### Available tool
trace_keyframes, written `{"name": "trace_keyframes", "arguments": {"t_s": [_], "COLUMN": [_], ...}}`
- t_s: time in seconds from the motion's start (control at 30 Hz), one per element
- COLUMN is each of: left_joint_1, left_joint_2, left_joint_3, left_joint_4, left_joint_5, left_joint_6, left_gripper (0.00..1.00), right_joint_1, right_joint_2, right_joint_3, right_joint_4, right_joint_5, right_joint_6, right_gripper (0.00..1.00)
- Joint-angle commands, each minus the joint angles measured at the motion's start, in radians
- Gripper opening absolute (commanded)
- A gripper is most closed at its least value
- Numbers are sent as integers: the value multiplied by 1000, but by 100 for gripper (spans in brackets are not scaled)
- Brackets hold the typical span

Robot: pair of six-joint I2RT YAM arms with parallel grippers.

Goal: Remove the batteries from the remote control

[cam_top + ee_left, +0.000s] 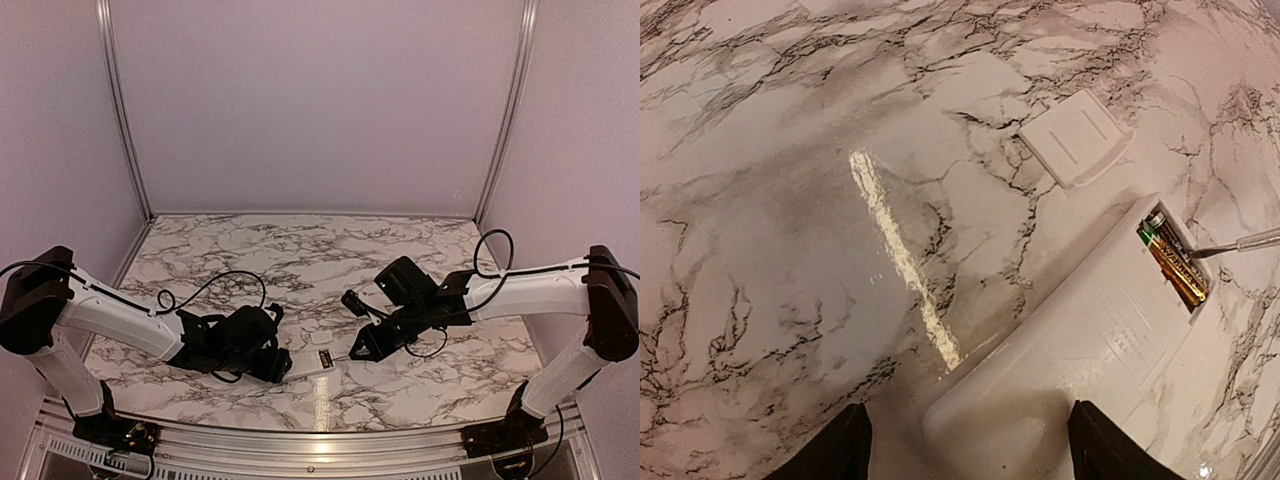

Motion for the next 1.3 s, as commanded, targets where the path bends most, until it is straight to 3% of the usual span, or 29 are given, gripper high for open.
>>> {"name": "trace_keyframes", "arguments": {"t_s": [0.0,0.33,1.27], "left_joint_1": [-17,-22,-22], "left_joint_2": [-41,-2,106], "left_joint_3": [6,-14,30], "left_joint_4": [-99,12,79], "left_joint_5": [-20,88,84], "left_joint_6": [-26,-25,0], "left_gripper": [71,71,62], "right_joint_1": [14,16,69], "right_joint_2": [24,36,80], "right_joint_3": [5,40,108], "right_joint_4": [-9,-17,1], "right_joint_5": [-1,-8,49], "right_joint_6": [-8,-14,9], "right_gripper": [0,0,0]}}
